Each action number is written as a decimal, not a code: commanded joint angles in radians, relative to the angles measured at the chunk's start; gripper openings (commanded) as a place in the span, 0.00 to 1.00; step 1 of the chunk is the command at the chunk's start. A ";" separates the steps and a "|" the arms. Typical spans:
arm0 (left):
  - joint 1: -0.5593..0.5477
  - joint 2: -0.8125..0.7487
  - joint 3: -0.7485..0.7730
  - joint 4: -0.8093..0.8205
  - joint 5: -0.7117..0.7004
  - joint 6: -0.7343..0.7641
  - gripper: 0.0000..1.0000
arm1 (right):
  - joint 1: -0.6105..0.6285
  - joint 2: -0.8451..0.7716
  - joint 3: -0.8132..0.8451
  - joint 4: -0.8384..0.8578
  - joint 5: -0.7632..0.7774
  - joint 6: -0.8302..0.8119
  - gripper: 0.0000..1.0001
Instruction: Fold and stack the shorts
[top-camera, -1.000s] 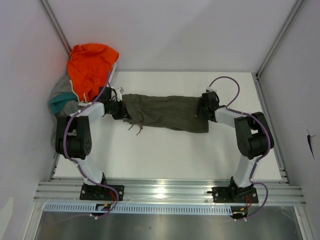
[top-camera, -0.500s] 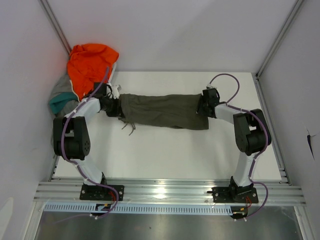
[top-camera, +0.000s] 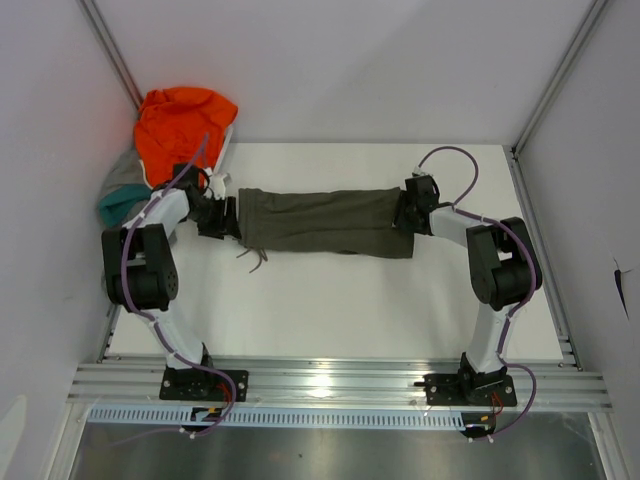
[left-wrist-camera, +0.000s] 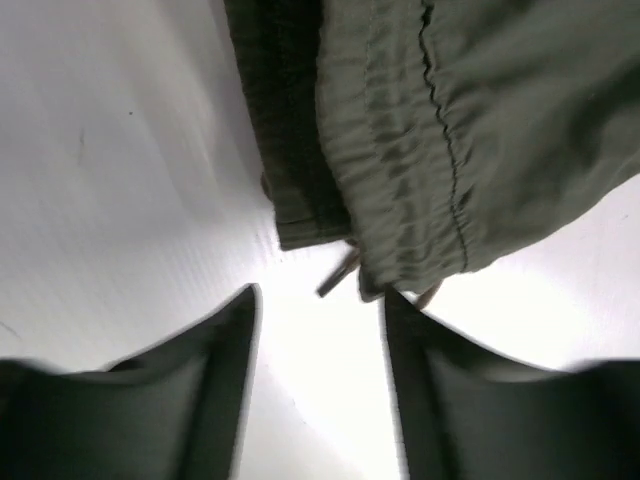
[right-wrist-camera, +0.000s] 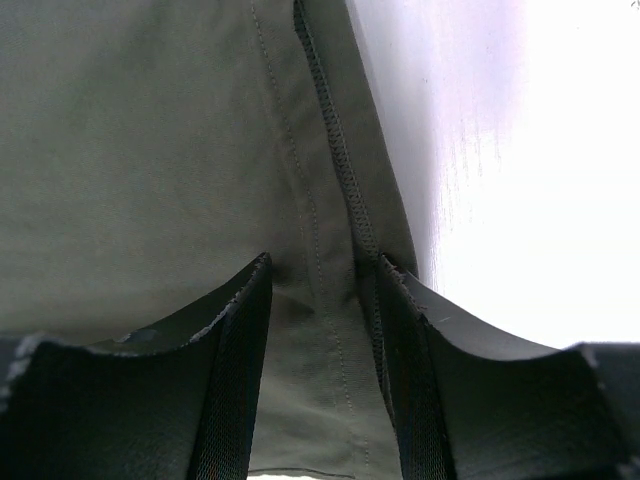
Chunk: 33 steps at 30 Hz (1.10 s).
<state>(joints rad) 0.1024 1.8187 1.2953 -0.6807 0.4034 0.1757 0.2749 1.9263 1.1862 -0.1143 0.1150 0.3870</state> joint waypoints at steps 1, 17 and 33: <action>0.017 -0.002 0.049 -0.056 0.052 0.041 0.62 | -0.003 0.045 -0.008 -0.085 0.020 -0.022 0.50; 0.051 -0.107 -0.016 0.130 0.170 -0.114 0.99 | 0.073 -0.161 -0.040 -0.036 0.040 0.001 0.54; 0.054 0.128 0.091 0.061 0.195 -0.212 0.99 | 0.287 -0.093 0.104 0.028 0.015 0.041 0.55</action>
<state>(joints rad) 0.1452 1.8870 1.3556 -0.5941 0.6075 0.0284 0.5358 1.7889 1.2190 -0.1387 0.1253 0.4145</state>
